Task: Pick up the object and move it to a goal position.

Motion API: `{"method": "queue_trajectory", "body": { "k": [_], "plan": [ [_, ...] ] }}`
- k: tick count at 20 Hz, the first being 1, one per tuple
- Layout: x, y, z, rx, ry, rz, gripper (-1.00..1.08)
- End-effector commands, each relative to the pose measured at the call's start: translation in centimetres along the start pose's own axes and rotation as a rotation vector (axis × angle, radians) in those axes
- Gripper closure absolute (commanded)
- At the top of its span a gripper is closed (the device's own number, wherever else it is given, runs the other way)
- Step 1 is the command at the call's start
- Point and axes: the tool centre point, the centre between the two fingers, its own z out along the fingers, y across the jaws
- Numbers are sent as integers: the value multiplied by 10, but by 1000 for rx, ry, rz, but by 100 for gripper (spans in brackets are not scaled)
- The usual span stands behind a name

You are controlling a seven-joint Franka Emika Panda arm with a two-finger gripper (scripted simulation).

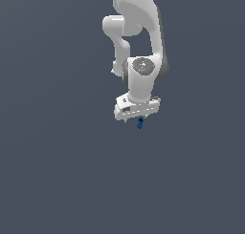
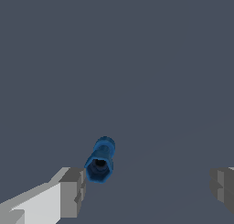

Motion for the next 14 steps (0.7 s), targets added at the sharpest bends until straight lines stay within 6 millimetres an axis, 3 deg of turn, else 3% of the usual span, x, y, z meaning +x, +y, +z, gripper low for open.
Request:
{"method": "queue_trajectory", "body": {
  "k": [1,7,14],
  "plan": [
    [-6,-15,8,-2,6,-46,-92],
    [-14,-35,19,-4,13,-108,-92],
    [-15,-37,23,-4,13,-111,-92]
  ]
}}
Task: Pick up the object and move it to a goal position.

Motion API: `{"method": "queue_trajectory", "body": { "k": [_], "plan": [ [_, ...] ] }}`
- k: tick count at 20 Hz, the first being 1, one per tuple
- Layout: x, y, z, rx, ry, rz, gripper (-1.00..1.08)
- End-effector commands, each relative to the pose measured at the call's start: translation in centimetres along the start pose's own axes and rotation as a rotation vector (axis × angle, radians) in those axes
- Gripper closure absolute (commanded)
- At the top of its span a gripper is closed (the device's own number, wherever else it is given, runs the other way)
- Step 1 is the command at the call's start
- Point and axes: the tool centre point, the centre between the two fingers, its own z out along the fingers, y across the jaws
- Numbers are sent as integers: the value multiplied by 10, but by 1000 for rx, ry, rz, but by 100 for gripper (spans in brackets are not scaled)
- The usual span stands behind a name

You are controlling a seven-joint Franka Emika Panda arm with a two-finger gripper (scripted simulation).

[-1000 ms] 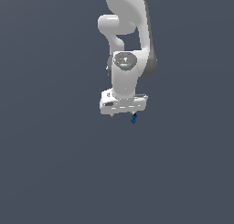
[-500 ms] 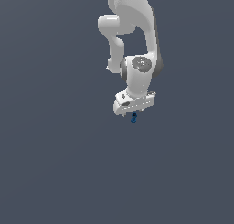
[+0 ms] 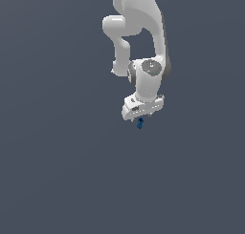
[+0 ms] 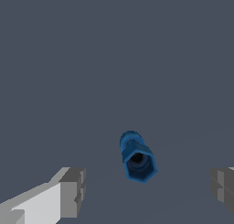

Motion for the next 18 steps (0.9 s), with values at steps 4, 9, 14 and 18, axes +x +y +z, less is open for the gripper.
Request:
{"method": "queue_trajectory", "body": {
  "k": [4,9,14,18],
  "plan": [
    [-1,-1,15,0,0,-1,-92],
    [-2,-1,39,0,1,-3,-92],
    [-1,-1,49,0,1,-4,-92],
    [-1,-1,49,0,1,-4,108]
  ]
}}
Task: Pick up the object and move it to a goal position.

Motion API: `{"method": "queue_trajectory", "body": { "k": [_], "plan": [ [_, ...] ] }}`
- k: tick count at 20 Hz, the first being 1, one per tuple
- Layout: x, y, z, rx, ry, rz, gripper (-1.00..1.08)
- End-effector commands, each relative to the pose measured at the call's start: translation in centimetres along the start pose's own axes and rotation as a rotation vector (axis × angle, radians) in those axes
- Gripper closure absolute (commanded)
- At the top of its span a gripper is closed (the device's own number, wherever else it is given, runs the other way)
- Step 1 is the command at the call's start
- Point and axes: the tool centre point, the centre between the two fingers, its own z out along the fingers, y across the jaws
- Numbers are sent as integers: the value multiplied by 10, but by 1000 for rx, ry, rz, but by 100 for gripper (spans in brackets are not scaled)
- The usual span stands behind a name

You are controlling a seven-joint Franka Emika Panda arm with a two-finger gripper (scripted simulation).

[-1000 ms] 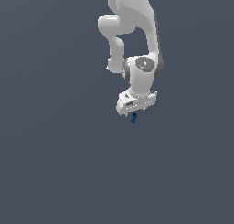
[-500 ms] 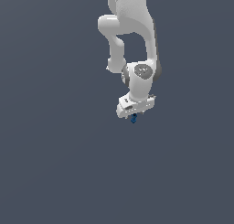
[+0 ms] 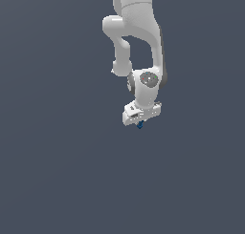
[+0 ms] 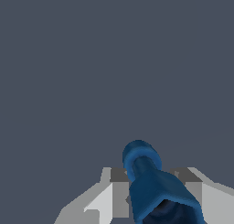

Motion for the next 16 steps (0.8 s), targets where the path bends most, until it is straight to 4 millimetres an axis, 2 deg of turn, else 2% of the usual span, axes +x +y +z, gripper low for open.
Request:
{"method": "queue_trajectory", "body": {
  "k": [1,10,16],
  "plan": [
    [0,0,0,0,0,0,108],
    [0,1,0,0,1,0,108],
    [-10,20,-5,0,1,0,108]
  ]
}}
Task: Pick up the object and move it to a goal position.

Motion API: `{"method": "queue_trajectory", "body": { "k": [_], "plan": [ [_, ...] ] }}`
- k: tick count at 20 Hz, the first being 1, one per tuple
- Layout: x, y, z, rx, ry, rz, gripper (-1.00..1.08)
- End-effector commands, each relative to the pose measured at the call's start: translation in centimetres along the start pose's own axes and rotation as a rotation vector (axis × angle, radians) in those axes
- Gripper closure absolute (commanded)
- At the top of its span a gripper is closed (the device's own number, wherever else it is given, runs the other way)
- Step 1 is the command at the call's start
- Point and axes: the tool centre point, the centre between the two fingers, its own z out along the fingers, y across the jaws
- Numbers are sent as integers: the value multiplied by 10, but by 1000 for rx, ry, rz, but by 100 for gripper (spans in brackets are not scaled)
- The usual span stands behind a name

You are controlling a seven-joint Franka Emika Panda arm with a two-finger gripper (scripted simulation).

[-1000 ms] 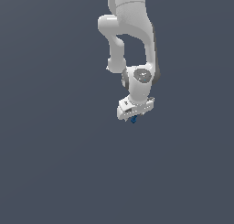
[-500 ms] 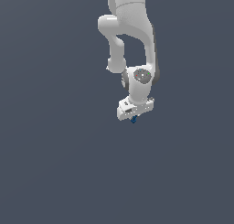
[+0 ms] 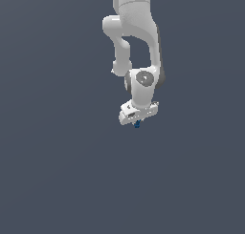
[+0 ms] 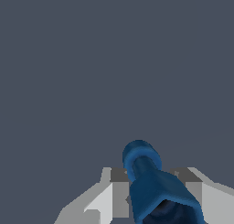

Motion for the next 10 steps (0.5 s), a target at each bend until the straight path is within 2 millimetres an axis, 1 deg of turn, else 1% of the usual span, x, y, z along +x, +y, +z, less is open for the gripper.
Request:
{"method": "queue_trajectory", "body": {
  "k": [1,5,10],
  "plan": [
    [-6,12,-3,0,0,1,108],
    [-19,39,-9,0,0,1,108],
    [-42,84,-19,0,0,1,108]
  ]
}}
